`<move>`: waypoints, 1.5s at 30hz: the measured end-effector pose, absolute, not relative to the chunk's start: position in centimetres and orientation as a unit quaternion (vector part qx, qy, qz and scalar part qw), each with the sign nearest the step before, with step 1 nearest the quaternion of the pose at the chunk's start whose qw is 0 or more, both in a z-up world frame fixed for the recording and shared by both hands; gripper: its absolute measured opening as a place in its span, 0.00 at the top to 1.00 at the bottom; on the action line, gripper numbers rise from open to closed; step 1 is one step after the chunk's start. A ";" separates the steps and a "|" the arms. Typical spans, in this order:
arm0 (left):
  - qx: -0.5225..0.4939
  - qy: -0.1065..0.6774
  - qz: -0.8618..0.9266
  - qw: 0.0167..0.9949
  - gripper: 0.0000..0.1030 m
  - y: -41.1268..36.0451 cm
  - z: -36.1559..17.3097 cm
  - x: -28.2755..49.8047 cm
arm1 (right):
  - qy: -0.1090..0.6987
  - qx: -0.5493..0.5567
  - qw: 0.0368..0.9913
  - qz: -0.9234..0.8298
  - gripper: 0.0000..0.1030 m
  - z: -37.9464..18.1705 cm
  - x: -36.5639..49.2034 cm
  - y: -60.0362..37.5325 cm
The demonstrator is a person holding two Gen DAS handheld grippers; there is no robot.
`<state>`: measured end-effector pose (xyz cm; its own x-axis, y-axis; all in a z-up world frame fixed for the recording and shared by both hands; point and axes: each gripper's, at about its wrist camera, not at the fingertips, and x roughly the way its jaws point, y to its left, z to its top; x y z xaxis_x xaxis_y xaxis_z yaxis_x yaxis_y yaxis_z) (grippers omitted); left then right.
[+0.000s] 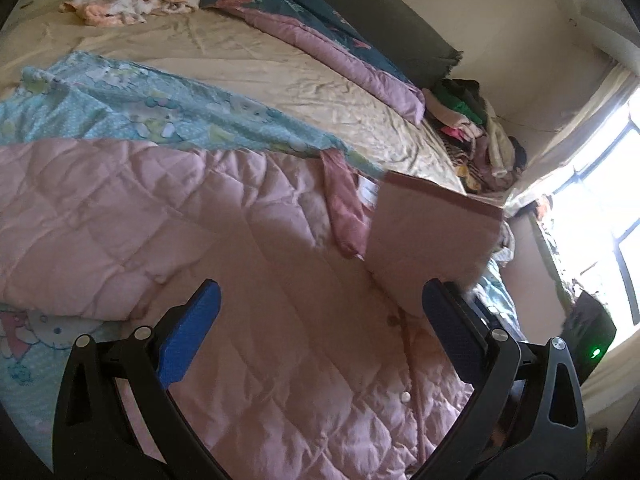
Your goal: Fold large clothes
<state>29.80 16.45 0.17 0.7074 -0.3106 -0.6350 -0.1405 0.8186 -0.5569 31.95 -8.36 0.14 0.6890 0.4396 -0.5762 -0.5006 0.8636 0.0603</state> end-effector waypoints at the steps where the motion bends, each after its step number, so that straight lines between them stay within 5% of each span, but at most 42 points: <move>1: -0.302 0.380 -0.056 0.873 0.08 16.3 0.1 29.8 | 0.302 -0.052 0.915 0.263 0.68 0.1 31.8 -8.4; 6: -0.318 0.374 -0.078 0.868 0.08 15.8 0.3 29.8 | 0.324 -0.063 0.896 0.297 0.56 -0.9 30.9 -6.7; 10: -0.311 0.378 -0.077 0.869 0.08 15.4 0.3 29.8 | 0.338 -0.045 0.882 0.326 0.31 -0.7 30.4 -6.1; 30: -0.283 0.458 -0.112 0.835 0.10 10.1 -7.1 32.9 | 0.376 0.006 0.913 0.161 0.29 -0.7 32.2 -22.8; 35: -0.194 0.454 -0.092 0.865 0.34 8.1 -6.9 32.5 | 0.366 -0.039 0.925 0.098 0.29 -1.3 32.5 -24.8; 39: -0.130 0.421 -0.058 0.896 0.72 7.8 -5.8 31.9 | 0.368 -0.032 0.924 0.097 0.29 -1.3 33.0 -25.6; 45: -0.151 0.408 -0.065 0.898 0.78 9.2 -4.4 31.5 | 0.366 -0.027 0.924 0.105 0.29 -0.3 34.1 -24.9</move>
